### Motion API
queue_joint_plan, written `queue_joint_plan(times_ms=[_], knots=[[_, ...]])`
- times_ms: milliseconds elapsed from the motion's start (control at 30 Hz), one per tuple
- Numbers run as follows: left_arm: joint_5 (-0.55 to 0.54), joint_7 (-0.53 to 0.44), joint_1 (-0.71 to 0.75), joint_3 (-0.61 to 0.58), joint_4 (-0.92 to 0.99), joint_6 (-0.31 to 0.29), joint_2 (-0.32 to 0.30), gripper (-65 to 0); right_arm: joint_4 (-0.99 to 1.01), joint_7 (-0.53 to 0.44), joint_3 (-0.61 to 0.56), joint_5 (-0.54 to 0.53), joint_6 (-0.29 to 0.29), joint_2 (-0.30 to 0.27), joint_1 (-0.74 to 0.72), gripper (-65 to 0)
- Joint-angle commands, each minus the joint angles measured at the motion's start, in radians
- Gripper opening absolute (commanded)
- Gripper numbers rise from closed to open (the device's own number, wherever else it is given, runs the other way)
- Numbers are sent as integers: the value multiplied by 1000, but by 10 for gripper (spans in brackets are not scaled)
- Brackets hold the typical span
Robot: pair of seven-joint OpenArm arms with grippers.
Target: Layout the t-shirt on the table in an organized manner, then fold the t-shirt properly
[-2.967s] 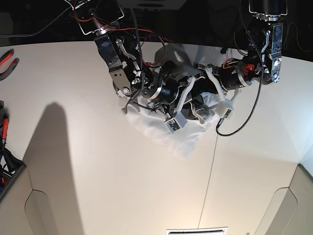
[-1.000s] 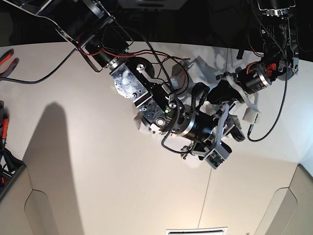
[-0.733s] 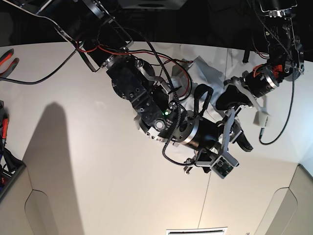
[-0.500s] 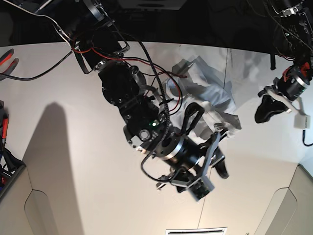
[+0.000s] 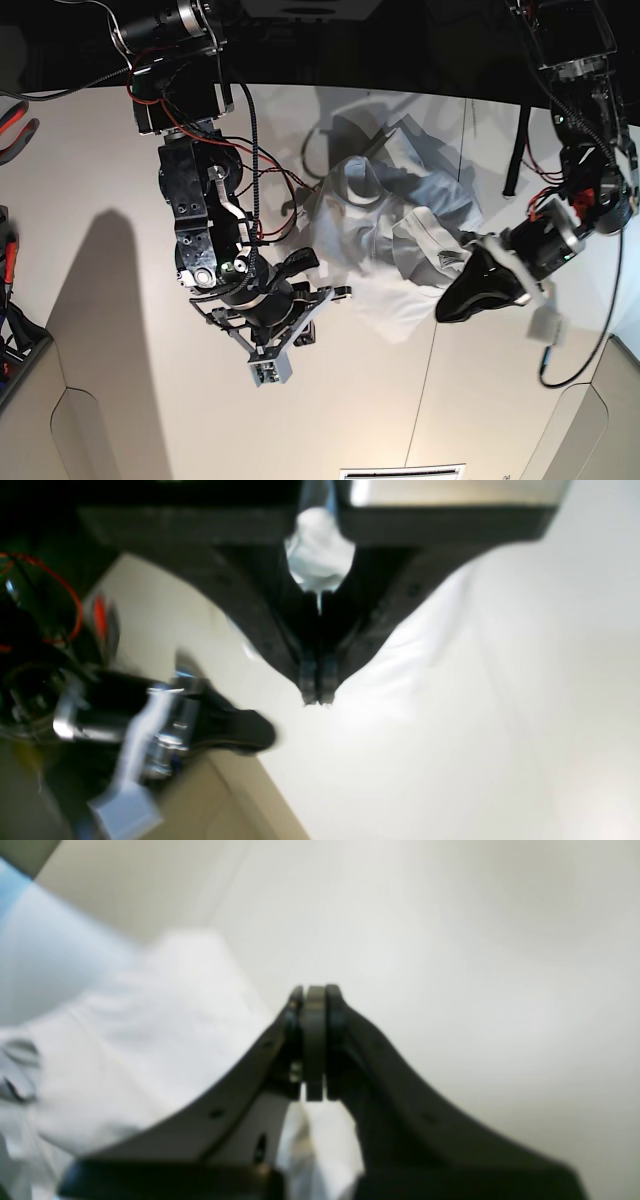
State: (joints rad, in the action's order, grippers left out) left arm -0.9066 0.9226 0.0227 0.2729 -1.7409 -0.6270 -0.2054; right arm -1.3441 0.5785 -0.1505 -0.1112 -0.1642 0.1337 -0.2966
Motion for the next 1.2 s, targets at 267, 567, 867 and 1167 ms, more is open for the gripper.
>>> queue_joint_plan(times_ms=[267,567,867,1167], knots=[[344,-52,-52,-217,51,121,37,-650,101,-85,-100,-50,-71,11,-26,-650],[418,-125,-53,-161,354,126,-2,-650,109,-85,-143,71,-20,-5,-26,-650],[417,-163,-53,-160,416,126,-21,-650,166,-90,-143,48,26,-56,-28,-650],[417,-163,-53,-160,416,126,-19,-650,-97,-94,-144,-114,-138,-24,-36,-650]])
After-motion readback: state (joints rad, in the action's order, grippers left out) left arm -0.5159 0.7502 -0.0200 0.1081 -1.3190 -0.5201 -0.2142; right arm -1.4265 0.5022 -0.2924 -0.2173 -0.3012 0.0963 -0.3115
